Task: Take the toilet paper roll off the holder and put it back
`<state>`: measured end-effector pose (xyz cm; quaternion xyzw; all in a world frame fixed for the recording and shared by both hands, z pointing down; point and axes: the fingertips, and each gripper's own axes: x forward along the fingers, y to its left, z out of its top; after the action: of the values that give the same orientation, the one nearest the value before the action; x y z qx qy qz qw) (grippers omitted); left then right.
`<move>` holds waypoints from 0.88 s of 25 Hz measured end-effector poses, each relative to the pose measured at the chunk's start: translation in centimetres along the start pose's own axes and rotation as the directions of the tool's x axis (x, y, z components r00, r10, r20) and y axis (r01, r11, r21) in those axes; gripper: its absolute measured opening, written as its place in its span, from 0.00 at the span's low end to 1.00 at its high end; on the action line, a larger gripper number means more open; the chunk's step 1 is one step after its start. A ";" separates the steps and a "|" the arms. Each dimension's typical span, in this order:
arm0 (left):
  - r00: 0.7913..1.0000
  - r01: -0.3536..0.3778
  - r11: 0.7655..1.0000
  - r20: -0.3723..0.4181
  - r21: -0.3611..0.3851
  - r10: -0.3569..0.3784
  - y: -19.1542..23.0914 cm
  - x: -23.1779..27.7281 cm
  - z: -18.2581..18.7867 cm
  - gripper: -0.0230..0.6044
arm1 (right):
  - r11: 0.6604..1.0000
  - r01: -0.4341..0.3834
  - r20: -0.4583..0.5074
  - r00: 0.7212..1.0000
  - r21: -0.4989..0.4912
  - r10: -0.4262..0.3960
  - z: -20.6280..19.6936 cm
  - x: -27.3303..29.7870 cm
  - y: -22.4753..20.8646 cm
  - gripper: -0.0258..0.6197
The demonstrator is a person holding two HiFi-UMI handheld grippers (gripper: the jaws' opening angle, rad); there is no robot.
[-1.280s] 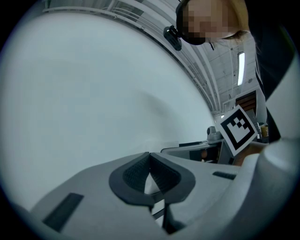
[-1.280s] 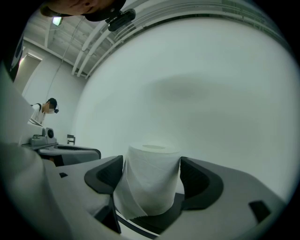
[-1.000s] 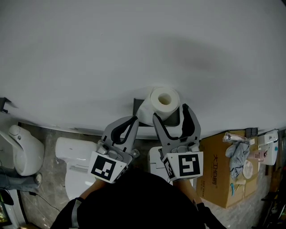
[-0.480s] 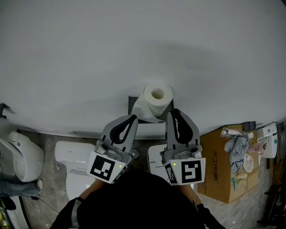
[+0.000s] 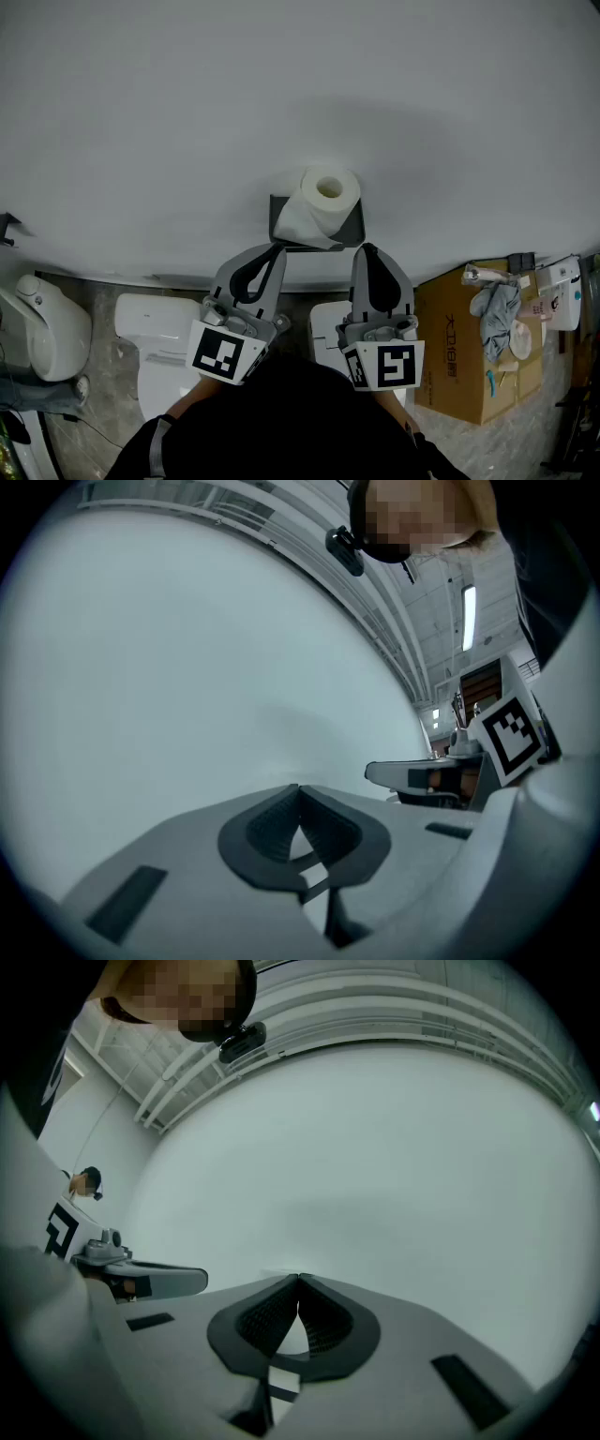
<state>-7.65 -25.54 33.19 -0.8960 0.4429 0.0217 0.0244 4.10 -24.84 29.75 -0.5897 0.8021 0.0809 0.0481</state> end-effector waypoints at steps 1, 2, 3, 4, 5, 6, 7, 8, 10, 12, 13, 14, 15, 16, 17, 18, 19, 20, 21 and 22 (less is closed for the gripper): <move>1.000 -0.009 1.000 -0.006 0.001 0.009 0.1 -0.1 -0.2 0.05 | 1.000 0.003 -0.001 1.000 -0.001 -0.003 -0.3 -0.3 0.1 0.08; 1.000 -0.017 1.000 -0.012 0.003 0.017 0.1 -0.3 -0.5 0.05 | 1.000 0.003 -0.002 1.000 -0.005 -0.003 -0.7 -0.5 0.2 0.08; 1.000 -0.025 1.000 -0.020 0.004 0.025 0.2 -0.5 -0.8 0.05 | 1.000 0.003 -0.004 1.000 -0.009 -0.003 -1.0 -0.8 0.3 0.08; 0.999 -0.032 0.999 -0.027 0.004 0.032 0.2 -0.7 -1.0 0.05 | 1.000 0.004 -0.005 1.000 -0.012 -0.004 -1.4 -1.0 0.5 0.08; 0.999 -0.038 0.999 -0.034 0.003 0.039 0.3 -0.9 -1.3 0.05 | 1.000 0.006 -0.008 1.000 -0.014 -0.006 -1.8 -1.1 0.6 0.08; 0.998 -0.045 0.999 -0.038 0.001 0.045 0.4 -1.0 -1.6 0.05 | 1.000 0.008 -0.012 1.000 -0.016 -0.008 -2.2 -1.2 0.7 0.08; 0.998 -0.051 0.999 -0.042 0.000 0.051 0.5 -1.2 -1.9 0.05 | 1.000 0.009 -0.018 1.000 -0.017 -0.009 -2.6 -1.3 0.8 0.08; 0.997 -0.058 0.998 -0.044 0.000 0.058 0.5 -1.4 -2.1 0.05 | 1.000 0.007 -0.023 1.000 -0.019 -0.007 -3.0 -1.3 1.0 0.08; 0.997 -0.066 0.998 -0.049 0.000 0.066 0.6 -1.7 -2.4 0.05 | 1.000 -0.004 -0.032 0.999 -0.026 0.003 -3.7 -1.4 1.4 0.08; 0.996 -0.069 0.998 -0.054 -0.002 0.069 0.6 -1.8 -2.5 0.05 | 1.000 -0.013 -0.040 0.999 -0.025 0.012 -4.1 -1.4 1.7 0.08; 0.996 -0.070 0.998 -0.054 -0.003 0.069 0.6 -1.9 -2.6 0.05 | 1.000 -0.013 -0.043 0.999 -0.020 0.012 -4.2 -1.4 1.7 0.08; 0.996 -0.069 0.998 -0.052 -0.003 0.069 0.7 -1.9 -2.5 0.05 | 1.000 -0.012 -0.045 0.999 -0.015 0.011 -4.3 -1.4 1.7 0.08; 0.996 -0.068 0.998 -0.050 -0.003 0.068 0.7 -2.0 -2.5 0.05 | 1.000 -0.011 -0.044 0.999 -0.012 0.011 -4.3 -1.4 1.7 0.08; 0.997 -0.067 0.998 -0.047 -0.002 0.067 0.6 -2.0 -2.4 0.05 | 1.000 -0.011 -0.042 0.999 -0.014 0.011 -4.2 -1.4 1.7 0.08; 0.997 -0.065 0.998 -0.046 -0.001 0.065 0.6 -2.0 -2.4 0.05 | 1.000 -0.012 -0.040 0.999 -0.018 0.011 -4.1 -1.4 1.7 0.08; 0.997 -0.065 0.998 -0.046 -0.001 0.064 0.6 -2.1 -2.3 0.05 | 1.000 -0.013 -0.037 0.999 -0.022 0.012 -4.0 -1.4 1.7 0.08; 0.997 -0.064 0.998 -0.046 -0.001 0.064 0.6 -2.0 -2.3 0.05 | 1.000 -0.014 -0.035 0.999 -0.024 0.013 -3.9 -1.4 1.7 0.08; 0.997 -0.064 0.998 -0.045 -0.001 0.064 0.5 -2.0 -2.3 0.05 | 1.000 -0.015 -0.033 0.999 -0.025 0.014 -3.9 -1.4 1.7 0.08; 0.997 -0.063 0.998 -0.043 0.000 0.063 0.5 -2.0 -2.3 0.05 | 1.000 -0.015 -0.031 0.999 -0.023 0.015 -3.9 -1.4 1.7 0.08; 0.997 -0.062 0.998 -0.041 0.001 0.062 0.5 -2.0 -2.3 0.05 | 1.000 -0.016 -0.031 0.999 -0.022 0.015 -3.9 -1.3 1.7 0.07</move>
<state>-9.25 -24.42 35.64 -0.8820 0.4710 0.0040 0.0143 2.95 -23.82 33.94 -0.5851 0.8064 0.0813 0.0287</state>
